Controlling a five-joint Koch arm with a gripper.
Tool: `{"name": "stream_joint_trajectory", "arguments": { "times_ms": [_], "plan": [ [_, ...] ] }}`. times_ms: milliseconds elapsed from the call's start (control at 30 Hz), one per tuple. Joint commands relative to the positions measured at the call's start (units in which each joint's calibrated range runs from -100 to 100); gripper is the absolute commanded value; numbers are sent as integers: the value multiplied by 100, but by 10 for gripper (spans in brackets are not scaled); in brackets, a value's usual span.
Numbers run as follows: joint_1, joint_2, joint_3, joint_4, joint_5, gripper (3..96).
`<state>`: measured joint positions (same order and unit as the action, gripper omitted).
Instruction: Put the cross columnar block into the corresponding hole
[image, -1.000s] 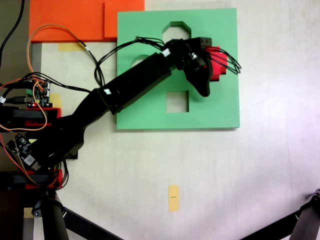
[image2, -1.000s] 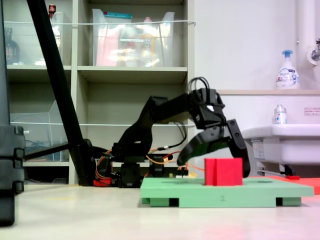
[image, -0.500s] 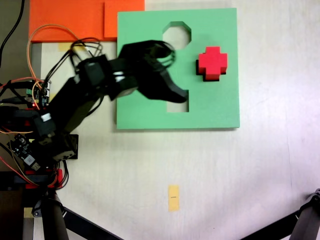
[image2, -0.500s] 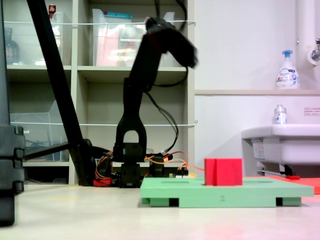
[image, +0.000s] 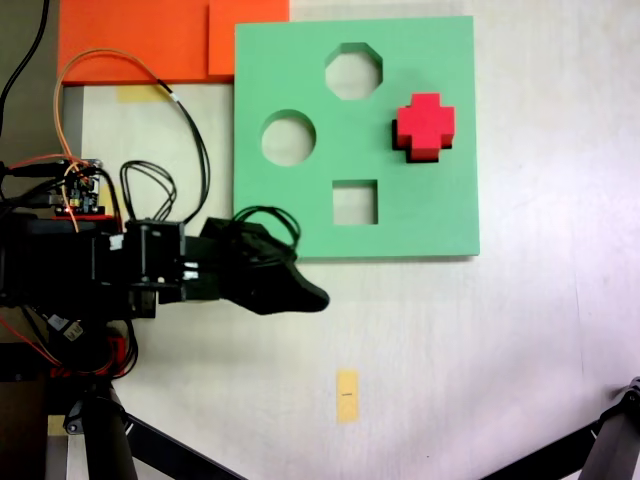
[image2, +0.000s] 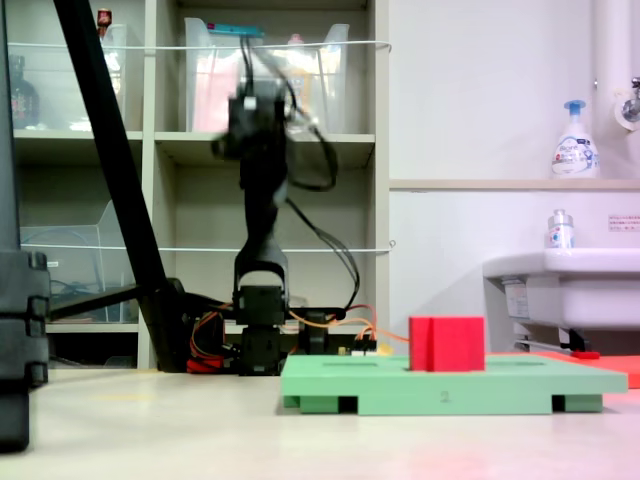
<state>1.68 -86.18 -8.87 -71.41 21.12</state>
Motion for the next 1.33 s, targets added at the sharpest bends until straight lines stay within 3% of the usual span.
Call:
{"name": "stream_joint_trajectory", "arguments": {
  "times_ms": [33, 200, 367, 600, 1333],
  "plan": [
    [0, -1382, -1995, 2621, -498, 544],
    [-200, -1382, -5035, 3930, -850, 544],
    [-195, -1382, -9113, 7791, -1807, 526],
    [-83, -1382, -9113, 7223, -1880, 479],
    [-88, -1382, -9113, 7252, -1871, 485]
  ]
}}
